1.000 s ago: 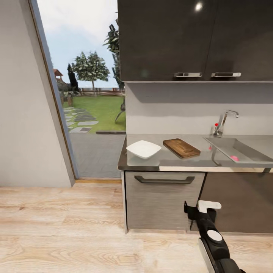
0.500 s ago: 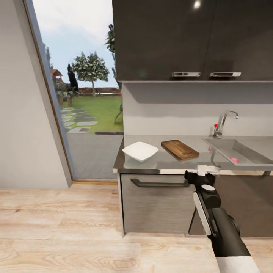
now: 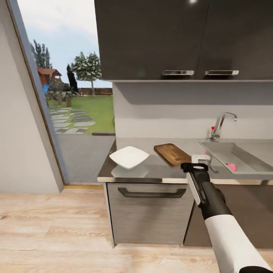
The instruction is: In the kitchen, take the Vidalia onion out of the sink, dice it on the chopping board with the paring knife, put the diced onion into the bowl on the countertop, then place both the paring knife and the chopping board into the sink.
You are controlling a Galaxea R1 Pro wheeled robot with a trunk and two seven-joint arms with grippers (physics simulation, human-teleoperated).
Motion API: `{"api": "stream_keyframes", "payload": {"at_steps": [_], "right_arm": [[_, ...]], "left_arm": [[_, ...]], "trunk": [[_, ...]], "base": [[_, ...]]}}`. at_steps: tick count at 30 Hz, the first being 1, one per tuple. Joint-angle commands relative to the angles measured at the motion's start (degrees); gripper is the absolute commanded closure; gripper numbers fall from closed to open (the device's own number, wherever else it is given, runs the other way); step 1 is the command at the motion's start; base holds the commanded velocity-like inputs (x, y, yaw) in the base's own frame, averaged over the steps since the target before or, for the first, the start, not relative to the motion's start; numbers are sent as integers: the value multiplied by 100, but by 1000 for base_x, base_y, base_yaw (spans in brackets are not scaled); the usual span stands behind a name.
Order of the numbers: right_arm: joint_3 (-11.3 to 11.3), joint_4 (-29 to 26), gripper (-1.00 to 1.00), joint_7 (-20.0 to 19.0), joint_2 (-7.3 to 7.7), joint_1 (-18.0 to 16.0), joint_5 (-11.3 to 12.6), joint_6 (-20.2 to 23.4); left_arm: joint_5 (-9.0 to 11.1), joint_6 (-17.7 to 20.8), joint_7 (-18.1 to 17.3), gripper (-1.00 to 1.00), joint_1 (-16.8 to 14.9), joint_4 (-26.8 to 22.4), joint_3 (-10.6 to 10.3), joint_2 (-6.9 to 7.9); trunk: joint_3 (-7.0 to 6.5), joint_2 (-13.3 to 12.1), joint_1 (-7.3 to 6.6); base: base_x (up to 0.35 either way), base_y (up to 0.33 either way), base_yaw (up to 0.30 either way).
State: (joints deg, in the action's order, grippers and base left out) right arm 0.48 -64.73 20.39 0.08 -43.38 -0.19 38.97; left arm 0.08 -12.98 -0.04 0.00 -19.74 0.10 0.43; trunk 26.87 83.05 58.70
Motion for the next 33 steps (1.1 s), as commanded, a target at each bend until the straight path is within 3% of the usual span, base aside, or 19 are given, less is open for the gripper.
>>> {"api": "stream_keyframes", "payload": {"at_steps": [1,14,24,33], "right_arm": [[5,28,-100,18,1,-22,-1,32],[-11,145,-100,18,-5,-91,33,49],[-1,90,-100,8,-12,-92,36,38],[-6,89,-100,0,-14,-92,55,55]], "left_arm": [[1,-12,-1,-100,0,-4,0,1],[-1,-27,-5,-100,0,-30,-1,-5],[3,-22,2,-100,0,-9,-7,-13],[-24,-18,-6,-100,0,29,-19,-117]], "trunk": [[6,3,3],[6,3,3],[-174,-398,-217],[-335,-759,-415]], "base": [[269,-174,0],[105,-50,0],[2,-1,0],[0,0,0]]}}
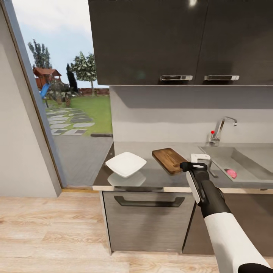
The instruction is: In the kitchen, take the Vidalia onion out of the sink, dice it on the chopping board with the paring knife, put the diced onion into the bowl on the countertop, then place both the paring knife and the chopping board into the sink.
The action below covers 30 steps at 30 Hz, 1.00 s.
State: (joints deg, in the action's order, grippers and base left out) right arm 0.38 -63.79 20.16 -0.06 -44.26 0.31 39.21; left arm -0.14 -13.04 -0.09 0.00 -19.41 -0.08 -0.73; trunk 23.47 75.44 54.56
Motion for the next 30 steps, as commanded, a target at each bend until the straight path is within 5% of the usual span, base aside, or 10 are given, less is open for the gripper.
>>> {"api": "stream_keyframes", "payload": {"at_steps": [1,30], "right_arm": [[8,-4,-100,25,-3,-4,8,35],[6,62,-100,26,-35,-4,152,165]], "left_arm": [[-5,-12,-1,-100,0,-3,0,-2],[-9,-14,9,-100,0,1,-1,-15]], "trunk": [[-13,-38,-23],[-488,-1201,-660]], "base": [[0,0,0],[0,0,0]]}}
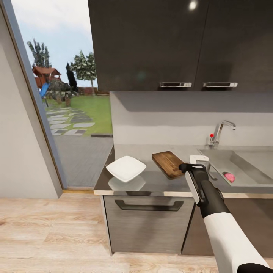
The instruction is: In the kitchen, take the Vidalia onion out of the sink, dice it on the chopping board with the paring knife, put the diced onion into the bowl on the countertop, then place both the paring knife and the chopping board into the sink.
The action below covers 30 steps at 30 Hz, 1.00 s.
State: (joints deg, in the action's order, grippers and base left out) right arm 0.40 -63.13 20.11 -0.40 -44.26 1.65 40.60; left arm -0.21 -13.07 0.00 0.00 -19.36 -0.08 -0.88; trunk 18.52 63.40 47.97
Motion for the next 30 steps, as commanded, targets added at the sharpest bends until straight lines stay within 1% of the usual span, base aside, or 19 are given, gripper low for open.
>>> {"api": "stream_keyframes", "payload": {"at_steps": [1,30], "right_arm": [[4,-2,-100,30,-2,-4,25,26],[-38,194,-100,20,23,-4,37,20]], "left_arm": [[-2,-10,0,-100,0,-2,-1,0],[4,-10,0,-100,0,2,-1,3]], "trunk": [[-3,-37,-22],[-256,-1200,-659]], "base": [[0,0,0],[0,0,0]]}}
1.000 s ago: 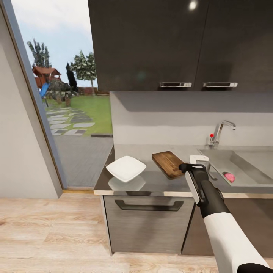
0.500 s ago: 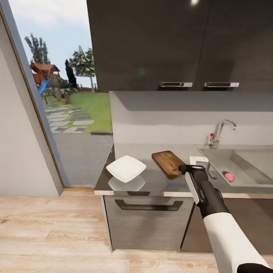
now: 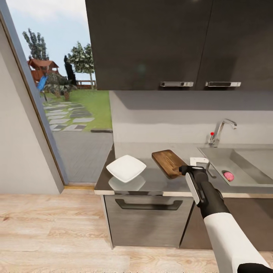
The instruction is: In the kitchen, take the Vidalia onion out of the sink, dice it on the chopping board with the paring knife, put the diced onion into the bowl on the countertop, then place both the paring knife and the chopping board into the sink.
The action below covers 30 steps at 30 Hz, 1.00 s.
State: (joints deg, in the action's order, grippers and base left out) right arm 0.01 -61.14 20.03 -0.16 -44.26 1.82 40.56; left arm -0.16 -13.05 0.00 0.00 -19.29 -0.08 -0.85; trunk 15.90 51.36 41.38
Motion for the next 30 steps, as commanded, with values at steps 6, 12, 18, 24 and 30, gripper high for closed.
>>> {"api": "stream_keyframes", "payload": {"at_steps": [6,12,18,24,30], "right_arm": [[-1,35,-100,28,-2,-4,20,23],[-1,71,-100,28,-2,-4,20,22],[-8,77,-100,28,6,-4,20,22],[-10,84,-100,28,7,-4,20,22],[-10,110,-100,28,8,-4,20,22]], "left_arm": [[-3,-13,0,-100,0,-4,-1,3],[-3,-12,0,-100,0,-7,-1,3],[-7,-13,0,-100,0,-5,-1,5],[-10,-12,0,-100,0,-10,-1,5],[-10,-11,0,-100,0,-10,-1,5]], "trunk": [[-46,-237,-132],[-98,-478,-264],[-150,-718,-395],[-202,-959,-527],[-254,-1199,-659]], "base": [[0,0,0],[0,0,0],[0,0,0],[0,0,0],[0,0,0]]}}
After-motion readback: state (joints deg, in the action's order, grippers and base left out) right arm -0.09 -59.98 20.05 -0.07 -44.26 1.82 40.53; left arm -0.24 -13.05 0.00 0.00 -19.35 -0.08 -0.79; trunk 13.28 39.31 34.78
